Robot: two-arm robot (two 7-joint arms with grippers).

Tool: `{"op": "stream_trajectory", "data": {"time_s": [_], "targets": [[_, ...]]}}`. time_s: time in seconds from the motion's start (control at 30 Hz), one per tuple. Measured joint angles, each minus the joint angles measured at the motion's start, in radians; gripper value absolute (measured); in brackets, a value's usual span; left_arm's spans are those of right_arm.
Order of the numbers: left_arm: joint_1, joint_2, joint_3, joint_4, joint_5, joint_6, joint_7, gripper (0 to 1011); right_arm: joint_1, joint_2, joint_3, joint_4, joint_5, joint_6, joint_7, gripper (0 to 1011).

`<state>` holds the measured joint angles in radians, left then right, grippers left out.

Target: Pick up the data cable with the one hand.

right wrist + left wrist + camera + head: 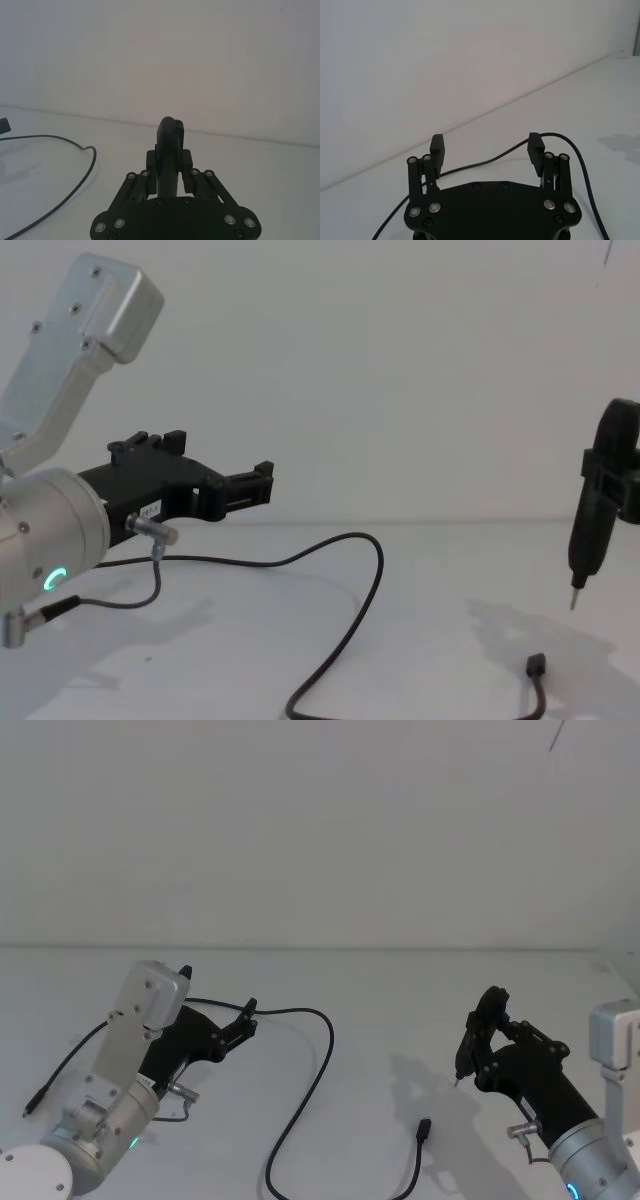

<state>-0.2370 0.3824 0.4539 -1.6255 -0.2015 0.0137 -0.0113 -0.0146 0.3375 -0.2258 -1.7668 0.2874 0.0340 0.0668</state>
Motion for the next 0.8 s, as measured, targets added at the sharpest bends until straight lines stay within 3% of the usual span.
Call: {"op": "stream_trajectory", "data": {"time_s": [0.8], "targets": [[0.0,0.0,0.0,-0.001,0.0,0.0,0.0,1001,0.0,0.0,0.0,0.0,0.0,0.0,0.0,279]]}}
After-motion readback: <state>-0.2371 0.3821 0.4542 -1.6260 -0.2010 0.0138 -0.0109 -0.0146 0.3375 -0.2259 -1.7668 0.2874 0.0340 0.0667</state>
